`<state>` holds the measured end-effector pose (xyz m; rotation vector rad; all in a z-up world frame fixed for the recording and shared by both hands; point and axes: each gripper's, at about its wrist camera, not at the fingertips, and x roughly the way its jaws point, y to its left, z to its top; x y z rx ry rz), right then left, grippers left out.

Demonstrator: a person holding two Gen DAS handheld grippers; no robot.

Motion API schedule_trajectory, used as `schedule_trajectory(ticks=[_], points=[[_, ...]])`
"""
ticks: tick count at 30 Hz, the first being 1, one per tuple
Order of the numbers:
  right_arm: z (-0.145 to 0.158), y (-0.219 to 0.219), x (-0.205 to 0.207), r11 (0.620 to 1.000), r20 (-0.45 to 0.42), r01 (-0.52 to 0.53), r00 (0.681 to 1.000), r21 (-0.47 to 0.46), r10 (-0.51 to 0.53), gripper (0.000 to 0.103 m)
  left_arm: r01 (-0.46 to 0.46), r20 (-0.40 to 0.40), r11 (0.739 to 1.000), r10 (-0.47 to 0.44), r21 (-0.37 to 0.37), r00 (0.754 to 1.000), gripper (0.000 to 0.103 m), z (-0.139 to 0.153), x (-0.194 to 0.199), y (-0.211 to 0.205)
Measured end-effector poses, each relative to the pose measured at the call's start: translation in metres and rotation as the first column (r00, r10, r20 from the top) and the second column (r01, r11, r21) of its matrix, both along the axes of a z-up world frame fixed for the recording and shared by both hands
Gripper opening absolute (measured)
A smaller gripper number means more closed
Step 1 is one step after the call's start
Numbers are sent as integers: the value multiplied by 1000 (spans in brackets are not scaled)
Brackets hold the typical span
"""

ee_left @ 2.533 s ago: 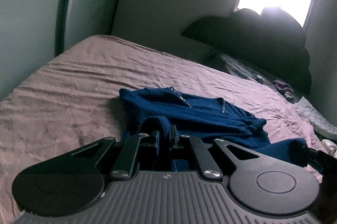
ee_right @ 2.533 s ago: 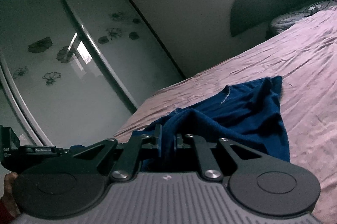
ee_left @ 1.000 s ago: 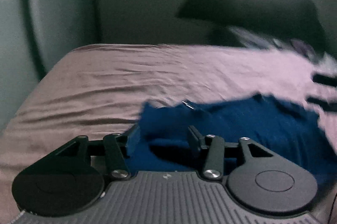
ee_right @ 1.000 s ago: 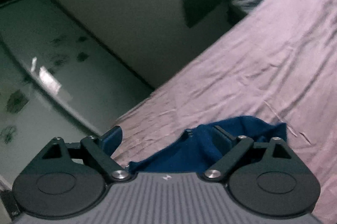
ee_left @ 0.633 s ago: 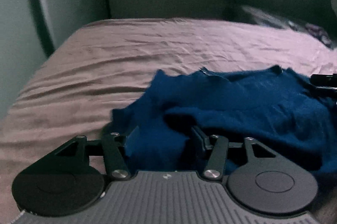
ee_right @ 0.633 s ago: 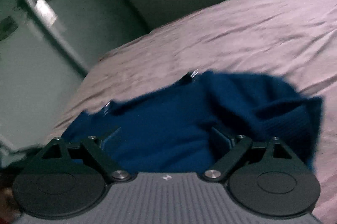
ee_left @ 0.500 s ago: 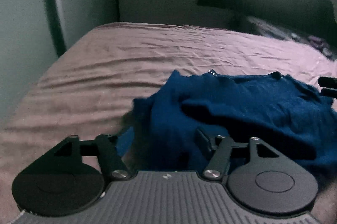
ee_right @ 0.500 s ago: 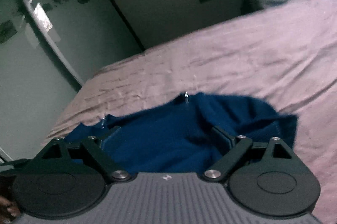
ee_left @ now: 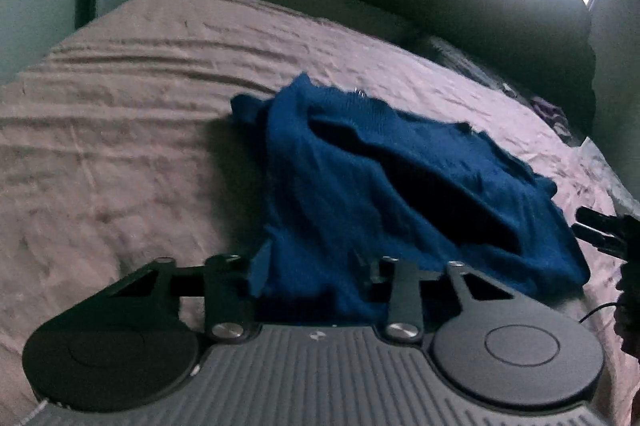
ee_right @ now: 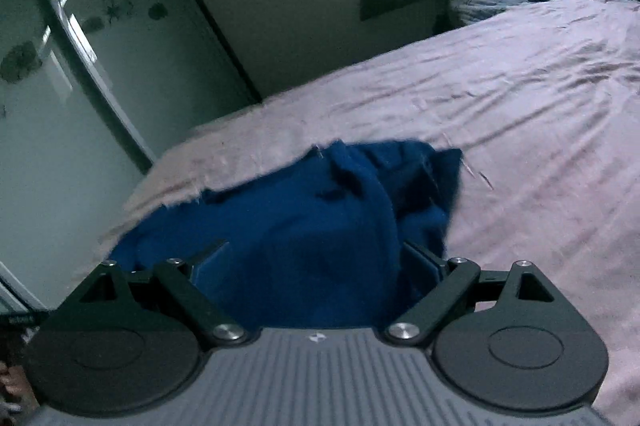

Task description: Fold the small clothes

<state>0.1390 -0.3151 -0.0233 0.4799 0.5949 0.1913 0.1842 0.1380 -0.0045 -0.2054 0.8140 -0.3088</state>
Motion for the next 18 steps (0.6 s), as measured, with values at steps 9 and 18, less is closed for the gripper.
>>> schedule_trajectory(ticks=[9,18], points=[[-8,9,-15,988,-27,-27,999,-155,23,32,-56,-52,998,54,-33,997,2,-10,2,-1],[-10,-5,-32,988,-6,-2,1000,-153,1,4,-1,30,998,3,-59,1000,1,15,-37,18]])
